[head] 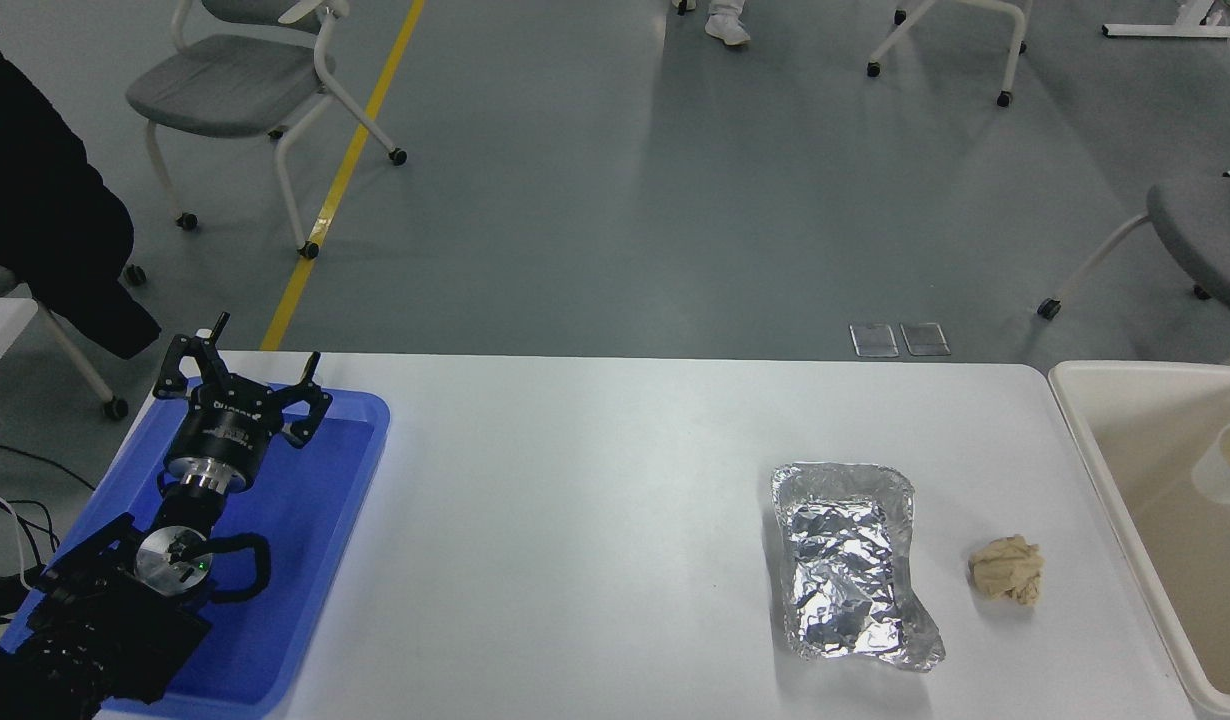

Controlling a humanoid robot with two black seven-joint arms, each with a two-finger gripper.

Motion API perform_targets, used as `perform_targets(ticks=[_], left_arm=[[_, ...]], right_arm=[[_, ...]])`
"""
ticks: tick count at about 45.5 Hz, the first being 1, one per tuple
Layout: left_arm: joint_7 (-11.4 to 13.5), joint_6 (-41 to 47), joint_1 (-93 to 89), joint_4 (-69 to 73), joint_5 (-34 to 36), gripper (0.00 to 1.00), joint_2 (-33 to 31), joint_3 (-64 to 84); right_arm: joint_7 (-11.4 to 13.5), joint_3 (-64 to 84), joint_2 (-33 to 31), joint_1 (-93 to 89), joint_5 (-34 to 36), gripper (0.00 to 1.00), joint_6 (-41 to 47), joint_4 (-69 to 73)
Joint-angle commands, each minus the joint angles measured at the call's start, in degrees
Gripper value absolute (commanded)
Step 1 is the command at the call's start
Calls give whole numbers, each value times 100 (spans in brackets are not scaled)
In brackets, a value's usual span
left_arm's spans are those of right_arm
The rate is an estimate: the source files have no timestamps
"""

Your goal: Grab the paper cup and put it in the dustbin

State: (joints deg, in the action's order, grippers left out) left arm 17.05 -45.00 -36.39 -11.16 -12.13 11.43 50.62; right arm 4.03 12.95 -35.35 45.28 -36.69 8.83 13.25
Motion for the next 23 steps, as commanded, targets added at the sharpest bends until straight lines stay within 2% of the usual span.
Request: perform_targets(ticks=[1,5,6,7,8,9,23], left_arm=[[0,0,1,0,0,100,0,0],[0,0,1,0,0,100,0,0],[0,0,1,0,0,100,0,0],[0,0,1,0,0,100,0,0],[0,0,1,0,0,100,0,0],[0,0,1,0,0,100,0,0],[0,0,-8,0,0,100,0,0]], right_arm=[[10,-161,380,-336,347,0,-74,-446],[1,-170,380,-345,417,0,-74,-455],[1,-170,380,-345,417,6,-74,-472],[-7,-170,380,-345,426,36,-74,-472],[-16,-179,380,-345,435,74,-74,-481],[-8,-188,380,-345,444,100,-66,-472],[-16,-126,318,-231,488,100,-22,-420]])
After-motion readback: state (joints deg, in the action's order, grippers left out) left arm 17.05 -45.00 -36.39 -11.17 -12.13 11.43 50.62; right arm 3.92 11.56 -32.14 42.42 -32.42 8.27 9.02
